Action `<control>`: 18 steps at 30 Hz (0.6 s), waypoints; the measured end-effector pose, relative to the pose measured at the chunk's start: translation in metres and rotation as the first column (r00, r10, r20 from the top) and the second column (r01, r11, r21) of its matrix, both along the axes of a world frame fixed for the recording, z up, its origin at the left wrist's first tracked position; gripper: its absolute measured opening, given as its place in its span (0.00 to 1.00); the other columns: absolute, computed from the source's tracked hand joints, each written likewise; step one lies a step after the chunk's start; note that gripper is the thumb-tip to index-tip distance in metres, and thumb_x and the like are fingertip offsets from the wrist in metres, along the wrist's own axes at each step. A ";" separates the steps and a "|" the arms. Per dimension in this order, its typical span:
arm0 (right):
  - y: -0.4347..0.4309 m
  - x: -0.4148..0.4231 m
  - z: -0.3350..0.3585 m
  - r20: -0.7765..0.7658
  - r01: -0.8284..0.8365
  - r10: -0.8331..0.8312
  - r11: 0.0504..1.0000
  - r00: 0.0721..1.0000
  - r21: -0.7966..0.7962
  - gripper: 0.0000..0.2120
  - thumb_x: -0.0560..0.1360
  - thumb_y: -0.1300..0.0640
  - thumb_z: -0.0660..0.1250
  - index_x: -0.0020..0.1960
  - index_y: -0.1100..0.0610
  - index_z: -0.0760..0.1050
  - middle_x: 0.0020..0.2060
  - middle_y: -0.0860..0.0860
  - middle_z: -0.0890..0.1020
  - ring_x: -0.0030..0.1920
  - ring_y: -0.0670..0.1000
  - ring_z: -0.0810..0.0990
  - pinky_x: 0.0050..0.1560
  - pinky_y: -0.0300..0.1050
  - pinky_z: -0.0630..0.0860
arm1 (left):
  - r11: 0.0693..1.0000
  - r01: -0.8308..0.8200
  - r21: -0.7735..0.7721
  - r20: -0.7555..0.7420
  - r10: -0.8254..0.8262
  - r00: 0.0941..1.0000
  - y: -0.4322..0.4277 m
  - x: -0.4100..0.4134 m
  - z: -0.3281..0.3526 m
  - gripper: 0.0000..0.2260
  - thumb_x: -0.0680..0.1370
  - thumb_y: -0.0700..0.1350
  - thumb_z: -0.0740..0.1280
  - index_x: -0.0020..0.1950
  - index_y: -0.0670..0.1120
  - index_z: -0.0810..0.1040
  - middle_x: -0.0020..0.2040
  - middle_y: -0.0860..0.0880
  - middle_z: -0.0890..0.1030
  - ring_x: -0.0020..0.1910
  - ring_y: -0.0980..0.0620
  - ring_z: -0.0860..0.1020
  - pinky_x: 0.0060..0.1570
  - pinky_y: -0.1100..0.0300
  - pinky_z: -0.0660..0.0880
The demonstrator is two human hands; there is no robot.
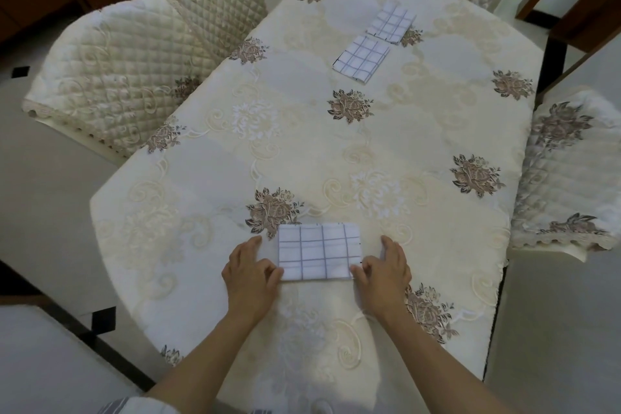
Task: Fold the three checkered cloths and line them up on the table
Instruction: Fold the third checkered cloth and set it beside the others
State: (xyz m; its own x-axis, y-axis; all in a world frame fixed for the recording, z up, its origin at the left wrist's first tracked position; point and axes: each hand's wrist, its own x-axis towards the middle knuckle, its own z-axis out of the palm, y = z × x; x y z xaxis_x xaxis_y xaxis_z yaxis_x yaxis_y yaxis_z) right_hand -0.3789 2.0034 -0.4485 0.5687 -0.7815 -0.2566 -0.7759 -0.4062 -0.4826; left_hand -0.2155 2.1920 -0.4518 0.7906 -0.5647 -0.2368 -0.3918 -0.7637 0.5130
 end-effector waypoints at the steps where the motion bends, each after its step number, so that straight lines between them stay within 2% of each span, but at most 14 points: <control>1: 0.000 0.001 0.000 -0.001 0.000 0.000 1.000 1.000 -0.012 0.12 0.74 0.49 0.68 0.34 0.51 0.73 0.77 0.51 0.55 0.76 0.53 0.48 0.71 0.52 0.48 | 1.000 0.000 0.005 0.003 0.000 1.000 -0.001 0.000 0.001 0.10 0.75 0.51 0.70 0.34 0.52 0.81 0.75 0.53 0.65 0.74 0.48 0.56 0.65 0.46 0.58; 13: 0.002 0.005 -0.006 -0.021 0.036 -0.037 0.997 0.999 -0.067 0.12 0.71 0.49 0.70 0.34 0.50 0.70 0.75 0.52 0.60 0.75 0.55 0.52 0.70 0.56 0.54 | 0.999 -0.022 0.030 0.094 0.019 0.995 -0.006 -0.003 0.000 0.12 0.75 0.49 0.70 0.33 0.50 0.75 0.72 0.50 0.69 0.72 0.46 0.60 0.63 0.45 0.61; 16: 0.001 0.005 -0.005 0.024 0.103 -0.101 0.993 0.995 -0.060 0.10 0.68 0.49 0.73 0.43 0.50 0.73 0.74 0.55 0.62 0.74 0.56 0.56 0.69 0.56 0.56 | 0.999 -0.040 0.008 0.100 0.039 0.994 -0.009 -0.001 0.004 0.09 0.72 0.48 0.73 0.39 0.51 0.74 0.69 0.50 0.71 0.70 0.47 0.63 0.62 0.45 0.64; 18: 0.002 0.007 -0.002 0.054 0.057 -0.051 0.992 0.997 -0.114 0.18 0.68 0.47 0.70 0.56 0.51 0.73 0.74 0.59 0.59 0.74 0.59 0.56 0.68 0.57 0.57 | 1.000 0.001 0.015 0.141 -0.003 0.990 -0.012 0.001 0.006 0.11 0.70 0.47 0.75 0.48 0.51 0.75 0.68 0.49 0.71 0.68 0.45 0.65 0.59 0.44 0.68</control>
